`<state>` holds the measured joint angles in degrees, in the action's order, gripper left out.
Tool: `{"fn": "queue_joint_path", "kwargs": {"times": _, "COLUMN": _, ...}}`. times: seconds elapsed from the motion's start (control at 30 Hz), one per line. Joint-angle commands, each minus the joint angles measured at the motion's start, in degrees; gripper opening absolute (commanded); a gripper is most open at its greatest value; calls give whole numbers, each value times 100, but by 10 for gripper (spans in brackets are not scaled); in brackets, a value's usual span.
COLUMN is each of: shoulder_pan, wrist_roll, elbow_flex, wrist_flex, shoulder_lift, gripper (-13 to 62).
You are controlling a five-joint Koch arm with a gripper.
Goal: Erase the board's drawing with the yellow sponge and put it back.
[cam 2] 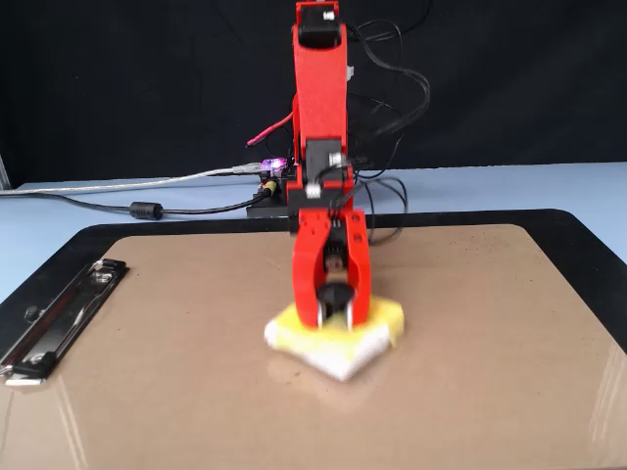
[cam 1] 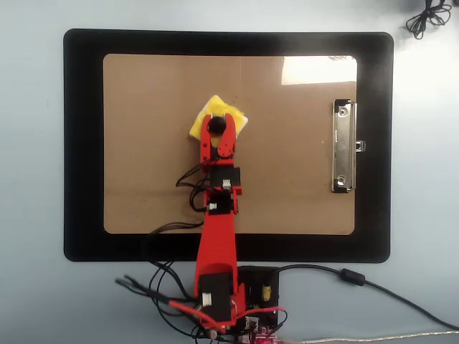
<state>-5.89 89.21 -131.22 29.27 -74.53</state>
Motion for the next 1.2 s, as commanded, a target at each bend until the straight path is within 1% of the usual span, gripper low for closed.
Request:
{"fn": "queue_joint_path", "kwargs": {"times": 0.0, "shoulder_pan": -44, "wrist_roll": 167, "elbow_flex": -1336, "wrist_flex": -88, "shoulder_lift": -1371, "gripper": -80}}
{"fn": "queue_joint_path", "kwargs": {"times": 0.1, "shoulder_pan": -44, "wrist_roll": 158, "elbow_flex": -2883, "wrist_flex": -105, "shoulder_lift": -2944, "gripper": -80}}
{"fn": "queue_joint_path", "kwargs": {"times": 0.17, "shoulder_pan": -35, "wrist_roll": 158, "elbow_flex": -3313, "wrist_flex": -105, "shoulder_lift": -3516, "gripper": -80}}
{"fn": "queue_joint_path", "kwargs": {"times": 0.2, "shoulder_pan": -44, "wrist_roll": 158, "elbow_flex": -3322, "wrist_flex": -114, "shoulder_lift": -3524, "gripper": -80}}
{"fn": "queue_joint_path", "kwargs": {"times": 0.23, "shoulder_pan": -35, "wrist_roll": 167, "elbow_flex": -3243, "wrist_flex": -123, "shoulder_lift": -3349, "gripper": -80}}
{"fn": "queue_joint_path", "kwargs": {"times": 0.33, "shoulder_pan": 18, "wrist_roll": 167, "elbow_flex": -2118, "wrist_flex": -132, "shoulder_lift": -2276, "gripper": -80}}
{"fn": "queue_joint_path", "kwargs": {"times": 0.47, "shoulder_pan": 360, "wrist_roll": 158, "elbow_flex": -62, "wrist_flex": -132, "shoulder_lift": -316, "gripper": -80}}
{"fn": "queue_joint_path", "kwargs": {"times": 0.53, "shoulder_pan": 352, "wrist_roll": 158, "elbow_flex": 334, "wrist_flex": -132, "shoulder_lift": 123, "gripper": -80}}
{"fn": "queue_joint_path", "kwargs": {"times": 0.57, "shoulder_pan": 352, "wrist_roll": 149, "elbow_flex": 378, "wrist_flex": -132, "shoulder_lift": 105, "gripper": -80}}
{"fn": "queue_joint_path", "kwargs": {"times": 0.63, "shoulder_pan": 352, "wrist_roll": 149, "elbow_flex": 211, "wrist_flex": -202, "shoulder_lift": -422, "gripper": -80}}
{"fn": "queue_joint_path", "kwargs": {"times": 0.73, "shoulder_pan": 281, "wrist_roll": 158, "elbow_flex": -202, "wrist_flex": -1257, "shoulder_lift": -2285, "gripper": -80}}
{"fn": "queue_joint_path", "kwargs": {"times": 0.77, "shoulder_pan": 123, "wrist_roll": 167, "elbow_flex": -185, "wrist_flex": -2127, "shoulder_lift": -3076, "gripper": -80}}
{"fn": "queue_joint_path", "kwargs": {"times": 0.8, "shoulder_pan": -114, "wrist_roll": 176, "elbow_flex": -132, "wrist_flex": -2751, "shoulder_lift": -3568, "gripper": -80}}
{"fn": "queue_joint_path", "kwargs": {"times": 0.87, "shoulder_pan": -1020, "wrist_roll": 290, "elbow_flex": 202, "wrist_flex": -4052, "shoulder_lift": -4421, "gripper": -80}}
{"fn": "queue_joint_path", "kwargs": {"times": 0.9, "shoulder_pan": -1406, "wrist_roll": 431, "elbow_flex": 343, "wrist_flex": -4421, "shoulder_lift": -4562, "gripper": -80}}
{"fn": "queue_joint_path", "kwargs": {"times": 1.03, "shoulder_pan": -3103, "wrist_roll": 1301, "elbow_flex": 633, "wrist_flex": -4667, "shoulder_lift": -4465, "gripper": -80}}
{"fn": "queue_joint_path", "kwargs": {"times": 1.17, "shoulder_pan": -4228, "wrist_roll": 1389, "elbow_flex": 817, "wrist_flex": -4482, "shoulder_lift": -3876, "gripper": -80}}
